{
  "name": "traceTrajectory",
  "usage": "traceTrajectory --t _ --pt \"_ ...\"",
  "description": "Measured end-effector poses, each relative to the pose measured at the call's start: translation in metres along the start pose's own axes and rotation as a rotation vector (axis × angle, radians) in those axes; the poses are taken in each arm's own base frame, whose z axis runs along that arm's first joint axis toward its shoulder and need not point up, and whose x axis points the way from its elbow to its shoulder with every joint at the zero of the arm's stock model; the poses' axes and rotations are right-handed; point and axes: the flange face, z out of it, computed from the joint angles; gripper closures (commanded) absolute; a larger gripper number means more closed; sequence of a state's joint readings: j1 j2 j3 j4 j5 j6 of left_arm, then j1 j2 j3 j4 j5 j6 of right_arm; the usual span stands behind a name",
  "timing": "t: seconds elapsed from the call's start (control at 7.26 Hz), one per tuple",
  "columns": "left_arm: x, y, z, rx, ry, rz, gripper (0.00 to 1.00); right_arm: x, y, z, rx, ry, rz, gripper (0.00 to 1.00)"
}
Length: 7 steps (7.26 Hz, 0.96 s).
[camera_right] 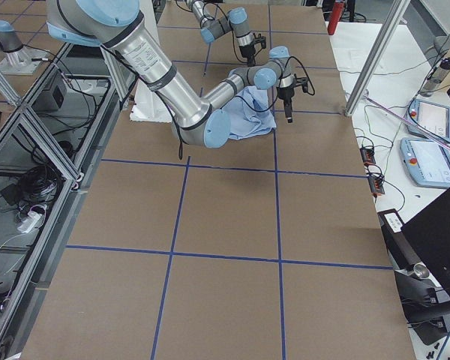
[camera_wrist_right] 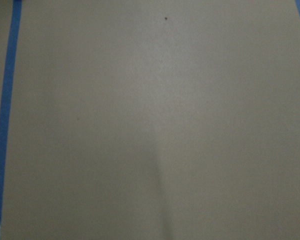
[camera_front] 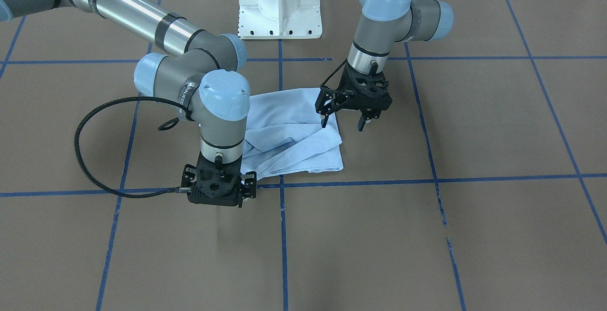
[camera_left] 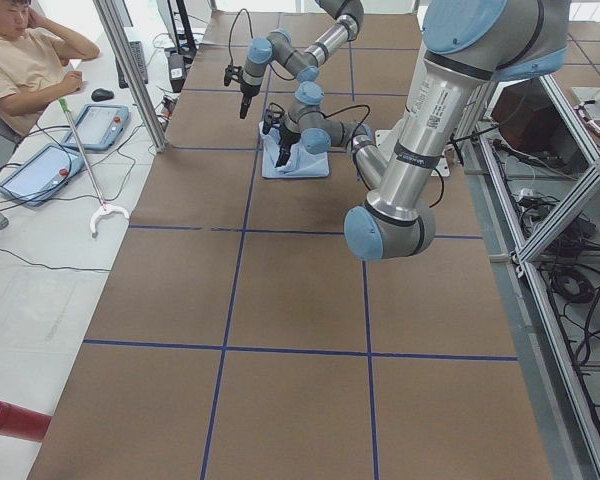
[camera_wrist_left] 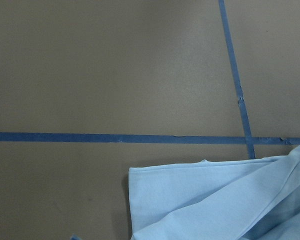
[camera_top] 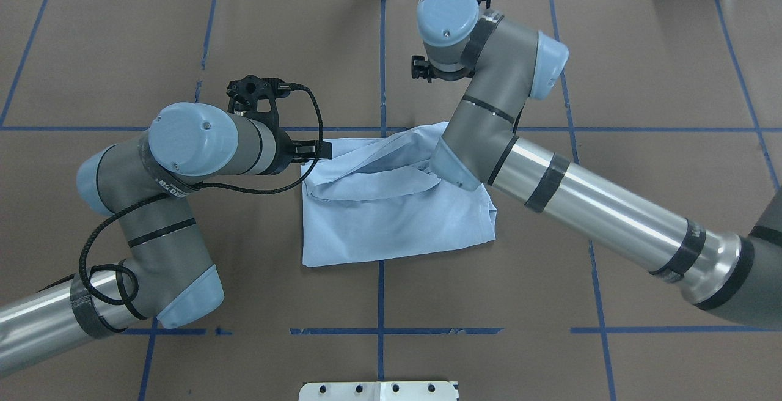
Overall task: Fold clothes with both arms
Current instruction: 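Release and raise the right gripper away while the left gripper holds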
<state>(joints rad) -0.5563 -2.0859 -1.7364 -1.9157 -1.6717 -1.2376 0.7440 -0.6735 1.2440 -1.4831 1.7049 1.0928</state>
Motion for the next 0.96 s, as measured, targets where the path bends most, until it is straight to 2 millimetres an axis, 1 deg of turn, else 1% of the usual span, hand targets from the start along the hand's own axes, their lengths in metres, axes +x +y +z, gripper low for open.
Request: traceTrajectory --t 0.14,0.28,0.41,0.55,0.69,0.96 --pt "0.000 0.005 0.011 -0.012 -0.016 -0.013 0.00 0.009 -0.021 -0.013 -0.024 -0.037 0.023 0.00" --pt "0.004 0.022 0.026 -0.030 -0.034 -0.022 0.00 0.012 -0.030 -0.021 -0.037 -0.061 0.031 0.00" --pt "0.012 0.046 0.037 -0.043 -0.045 -0.009 0.00 0.013 -0.032 -0.023 -0.041 -0.073 0.032 0.00" --pt "0.019 0.065 0.043 -0.046 -0.051 0.006 0.00 0.016 -0.031 -0.022 -0.041 -0.083 0.030 0.00" --pt "0.022 0.074 0.046 -0.048 -0.055 0.014 0.00 0.018 -0.029 -0.018 -0.038 -0.090 0.027 0.00" --pt "0.021 0.078 0.051 -0.051 -0.069 0.019 0.00 0.020 -0.027 -0.015 -0.036 -0.096 0.023 0.00"
